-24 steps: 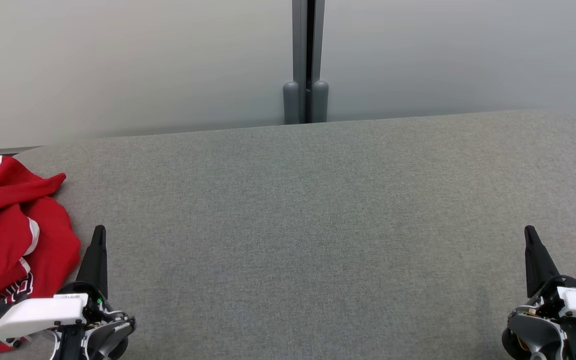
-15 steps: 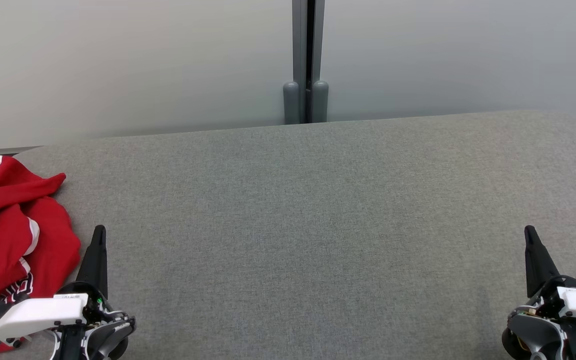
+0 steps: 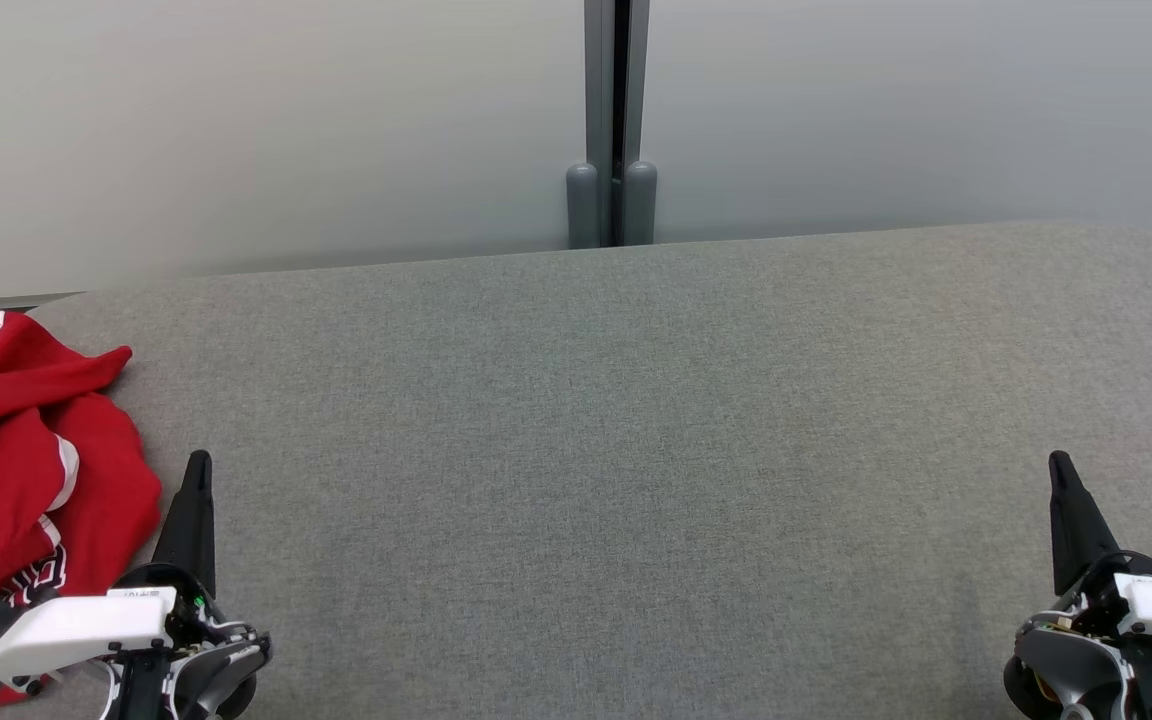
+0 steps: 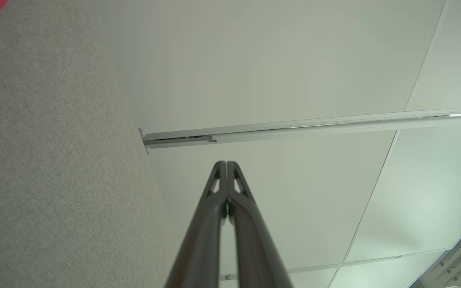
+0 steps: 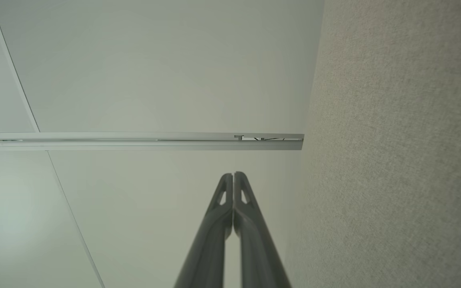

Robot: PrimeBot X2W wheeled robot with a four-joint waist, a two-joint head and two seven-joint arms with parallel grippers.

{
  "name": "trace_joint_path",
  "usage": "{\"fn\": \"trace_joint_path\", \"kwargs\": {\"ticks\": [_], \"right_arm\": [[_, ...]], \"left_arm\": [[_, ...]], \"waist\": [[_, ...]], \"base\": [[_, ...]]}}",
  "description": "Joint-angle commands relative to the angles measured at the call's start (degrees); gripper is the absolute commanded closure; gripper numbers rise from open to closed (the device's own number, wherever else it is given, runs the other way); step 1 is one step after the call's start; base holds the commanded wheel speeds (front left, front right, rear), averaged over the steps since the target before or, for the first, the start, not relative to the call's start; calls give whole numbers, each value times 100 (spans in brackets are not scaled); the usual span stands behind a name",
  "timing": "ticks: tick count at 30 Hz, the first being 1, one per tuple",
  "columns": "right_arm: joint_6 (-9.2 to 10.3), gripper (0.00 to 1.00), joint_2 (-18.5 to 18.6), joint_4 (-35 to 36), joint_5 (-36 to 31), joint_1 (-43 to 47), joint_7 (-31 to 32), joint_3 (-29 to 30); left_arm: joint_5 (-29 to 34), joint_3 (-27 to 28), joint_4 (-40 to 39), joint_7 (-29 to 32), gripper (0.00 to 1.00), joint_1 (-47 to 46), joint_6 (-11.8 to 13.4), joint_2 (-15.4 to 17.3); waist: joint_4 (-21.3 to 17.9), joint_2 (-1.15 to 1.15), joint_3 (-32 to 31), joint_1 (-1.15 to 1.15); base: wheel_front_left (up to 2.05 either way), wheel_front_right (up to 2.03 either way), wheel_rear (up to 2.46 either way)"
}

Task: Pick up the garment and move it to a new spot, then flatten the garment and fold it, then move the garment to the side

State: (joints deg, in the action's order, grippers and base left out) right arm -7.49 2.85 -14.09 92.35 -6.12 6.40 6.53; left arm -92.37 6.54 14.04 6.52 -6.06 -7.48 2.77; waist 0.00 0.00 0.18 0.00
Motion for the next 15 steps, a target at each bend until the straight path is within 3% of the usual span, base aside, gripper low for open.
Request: {"fn": "trace_joint_path", "kwargs": {"ticks": [1,5,6,15], "right_arm": [[0,100,7,4,-11,-49,30,-8],[0,100,7,4,-11,-49,30,-8],[0,0,0,0,0,0,0,0],[1,0,-47,-147,-163,169,-143,-35]], "left_arm": [[19,6,-1,4,100,-64,-23,25],[19,6,-1,4,100,-64,-23,25],[0,0,0,0,0,0,0,0],[101,-98,193,-144,0,194,5,-56]], "waist": [[0,0,0,0],[0,0,0,0],[0,0,0,0],[-6,0,-27,0]], "base": [[0,0,0],[0,0,0],[0,0,0],[0,0,0]]}}
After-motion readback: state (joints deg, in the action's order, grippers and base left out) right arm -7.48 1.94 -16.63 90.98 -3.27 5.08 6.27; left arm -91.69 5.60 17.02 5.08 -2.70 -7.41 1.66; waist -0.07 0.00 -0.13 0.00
